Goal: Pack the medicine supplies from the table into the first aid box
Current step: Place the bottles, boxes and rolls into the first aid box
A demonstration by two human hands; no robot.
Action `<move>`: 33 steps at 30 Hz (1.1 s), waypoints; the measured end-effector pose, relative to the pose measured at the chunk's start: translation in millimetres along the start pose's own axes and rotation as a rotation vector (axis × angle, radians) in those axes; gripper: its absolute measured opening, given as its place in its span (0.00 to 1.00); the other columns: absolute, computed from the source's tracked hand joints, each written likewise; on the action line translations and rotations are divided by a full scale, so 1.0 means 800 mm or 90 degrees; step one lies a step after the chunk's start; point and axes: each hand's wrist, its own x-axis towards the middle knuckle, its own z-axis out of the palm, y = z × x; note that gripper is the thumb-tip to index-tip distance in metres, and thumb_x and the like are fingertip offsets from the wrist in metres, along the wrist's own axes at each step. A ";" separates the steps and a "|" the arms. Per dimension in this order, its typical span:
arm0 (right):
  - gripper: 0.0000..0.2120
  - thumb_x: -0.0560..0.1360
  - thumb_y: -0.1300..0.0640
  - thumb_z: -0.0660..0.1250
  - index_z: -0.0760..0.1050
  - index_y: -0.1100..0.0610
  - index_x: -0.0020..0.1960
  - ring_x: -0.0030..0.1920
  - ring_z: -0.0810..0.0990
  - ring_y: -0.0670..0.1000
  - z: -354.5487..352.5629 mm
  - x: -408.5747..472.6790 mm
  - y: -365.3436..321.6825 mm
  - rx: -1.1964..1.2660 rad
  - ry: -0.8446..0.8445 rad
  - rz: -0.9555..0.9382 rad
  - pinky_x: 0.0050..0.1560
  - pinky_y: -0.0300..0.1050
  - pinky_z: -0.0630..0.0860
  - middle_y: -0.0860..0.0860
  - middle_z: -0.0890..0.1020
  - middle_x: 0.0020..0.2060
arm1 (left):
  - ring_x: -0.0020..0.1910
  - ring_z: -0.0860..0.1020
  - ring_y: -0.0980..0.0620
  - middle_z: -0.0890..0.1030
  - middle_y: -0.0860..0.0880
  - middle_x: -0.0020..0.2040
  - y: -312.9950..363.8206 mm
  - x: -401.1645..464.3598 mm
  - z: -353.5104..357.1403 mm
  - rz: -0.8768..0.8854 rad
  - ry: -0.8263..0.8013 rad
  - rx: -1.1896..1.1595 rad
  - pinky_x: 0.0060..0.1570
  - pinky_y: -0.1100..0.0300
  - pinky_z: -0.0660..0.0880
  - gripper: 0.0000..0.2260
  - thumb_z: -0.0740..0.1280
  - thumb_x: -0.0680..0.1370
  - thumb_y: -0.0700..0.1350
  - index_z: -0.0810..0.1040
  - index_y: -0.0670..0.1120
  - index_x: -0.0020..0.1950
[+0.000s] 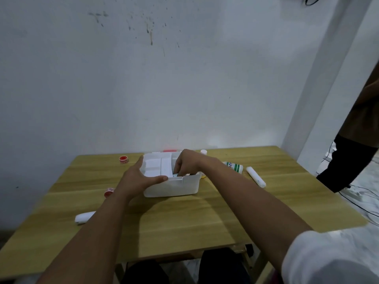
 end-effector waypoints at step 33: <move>0.17 0.72 0.59 0.72 0.84 0.57 0.60 0.58 0.83 0.55 -0.110 -0.019 0.033 0.016 0.480 -0.020 0.57 0.46 0.78 0.55 0.85 0.58 | 0.67 0.75 0.46 0.75 0.52 0.73 -0.007 0.004 -0.001 -0.009 -0.002 -0.029 0.58 0.49 0.80 0.60 0.79 0.54 0.75 0.64 0.55 0.81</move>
